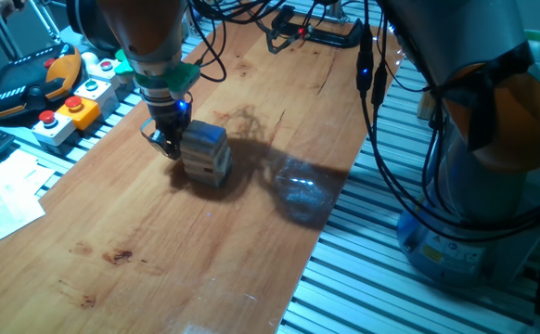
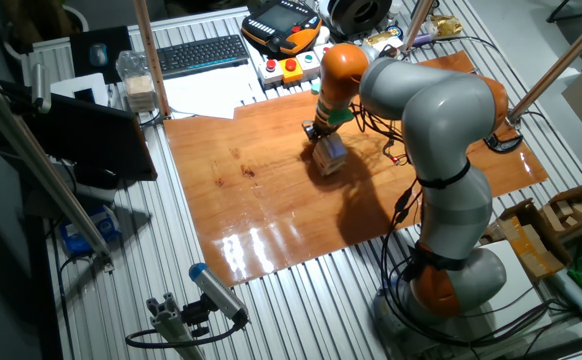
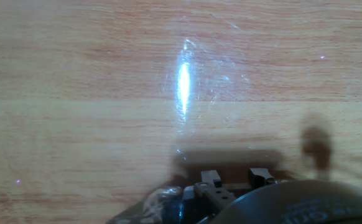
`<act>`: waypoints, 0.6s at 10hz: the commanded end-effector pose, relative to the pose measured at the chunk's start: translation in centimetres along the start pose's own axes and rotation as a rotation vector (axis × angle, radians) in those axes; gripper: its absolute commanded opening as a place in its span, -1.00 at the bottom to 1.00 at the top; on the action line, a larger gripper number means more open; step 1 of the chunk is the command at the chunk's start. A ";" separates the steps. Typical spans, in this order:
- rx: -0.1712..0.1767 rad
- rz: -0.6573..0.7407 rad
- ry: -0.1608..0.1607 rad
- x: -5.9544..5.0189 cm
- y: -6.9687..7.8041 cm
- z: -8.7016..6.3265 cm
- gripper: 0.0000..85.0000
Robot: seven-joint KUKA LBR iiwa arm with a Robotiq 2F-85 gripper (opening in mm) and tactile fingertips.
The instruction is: Play Jenga
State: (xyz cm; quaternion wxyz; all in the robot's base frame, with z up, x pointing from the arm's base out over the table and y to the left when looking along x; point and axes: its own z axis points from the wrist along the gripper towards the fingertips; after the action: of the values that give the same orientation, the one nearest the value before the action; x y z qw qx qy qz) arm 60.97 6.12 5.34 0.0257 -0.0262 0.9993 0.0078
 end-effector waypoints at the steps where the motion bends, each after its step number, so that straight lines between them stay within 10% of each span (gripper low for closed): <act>1: 0.000 0.000 0.000 0.0 0.0 0.0 -0.98; 6: -0.001 0.002 -0.003 -0.1 0.0 0.3 -0.98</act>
State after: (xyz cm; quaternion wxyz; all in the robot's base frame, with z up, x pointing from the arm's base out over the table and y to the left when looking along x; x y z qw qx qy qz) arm 61.11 6.18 5.09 0.0273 -0.0252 0.9993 0.0087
